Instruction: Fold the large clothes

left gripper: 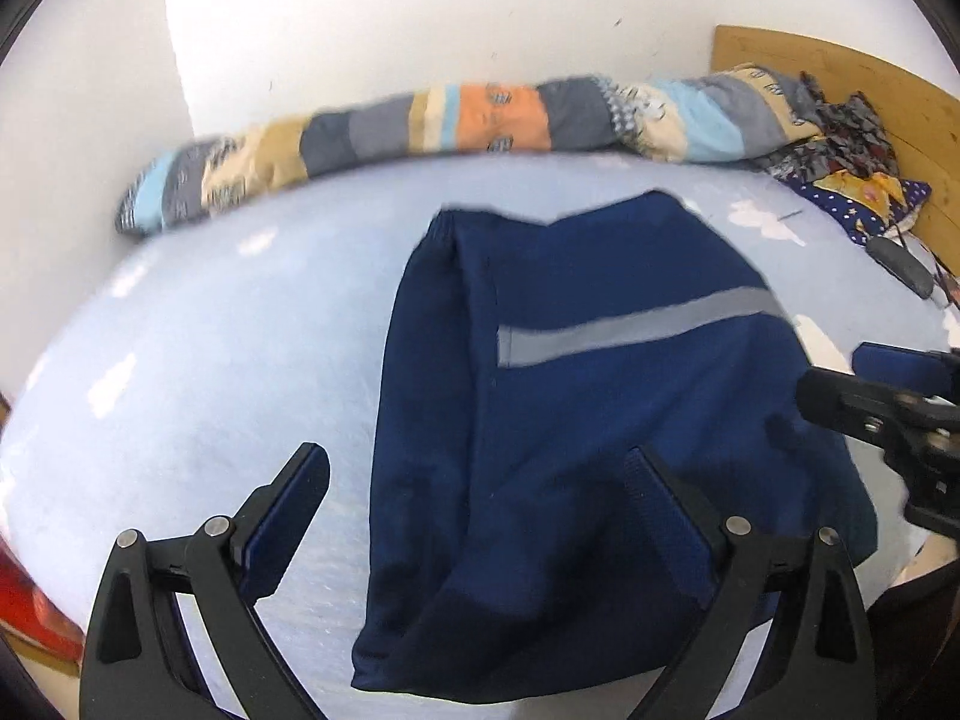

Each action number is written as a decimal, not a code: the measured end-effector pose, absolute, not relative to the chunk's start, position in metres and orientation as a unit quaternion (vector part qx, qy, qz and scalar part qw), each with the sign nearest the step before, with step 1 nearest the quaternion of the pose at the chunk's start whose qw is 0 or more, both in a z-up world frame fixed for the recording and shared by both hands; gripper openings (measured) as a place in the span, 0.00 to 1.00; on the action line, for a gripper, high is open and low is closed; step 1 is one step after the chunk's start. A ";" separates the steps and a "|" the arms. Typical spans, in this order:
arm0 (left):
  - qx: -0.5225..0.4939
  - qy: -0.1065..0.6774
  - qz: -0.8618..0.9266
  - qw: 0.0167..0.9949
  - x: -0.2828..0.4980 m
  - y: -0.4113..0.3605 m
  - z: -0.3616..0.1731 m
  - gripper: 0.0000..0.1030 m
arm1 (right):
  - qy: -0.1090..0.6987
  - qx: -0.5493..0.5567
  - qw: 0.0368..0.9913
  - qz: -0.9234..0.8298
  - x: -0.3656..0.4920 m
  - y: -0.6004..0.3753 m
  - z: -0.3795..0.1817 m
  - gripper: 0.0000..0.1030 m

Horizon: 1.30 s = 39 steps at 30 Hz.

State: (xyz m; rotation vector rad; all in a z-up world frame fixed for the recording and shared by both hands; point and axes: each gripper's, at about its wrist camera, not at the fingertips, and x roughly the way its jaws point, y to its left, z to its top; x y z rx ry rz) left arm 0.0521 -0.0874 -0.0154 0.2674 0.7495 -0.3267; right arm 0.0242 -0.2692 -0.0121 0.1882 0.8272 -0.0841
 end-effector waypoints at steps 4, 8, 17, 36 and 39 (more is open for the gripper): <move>0.156 0.353 -0.172 0.906 0.043 -0.099 -0.018 0.96 | 0.408 0.097 0.907 -0.043 0.032 -0.271 -0.017 0.64; 0.171 0.380 -0.185 0.890 0.041 -0.109 -0.036 0.96 | 0.439 0.126 0.889 -0.047 0.037 -0.279 -0.035 0.64; 0.163 0.405 -0.188 0.880 0.046 -0.112 -0.060 0.96 | 0.474 0.108 0.872 -0.055 0.044 -0.276 -0.059 0.65; 0.169 0.394 -0.185 0.884 0.045 -0.115 -0.064 0.98 | 0.487 0.090 0.867 -0.058 0.045 -0.271 -0.071 0.68; 0.172 0.389 -0.185 0.886 0.044 -0.116 -0.065 0.99 | 0.488 0.093 0.866 -0.057 0.046 -0.271 -0.073 0.69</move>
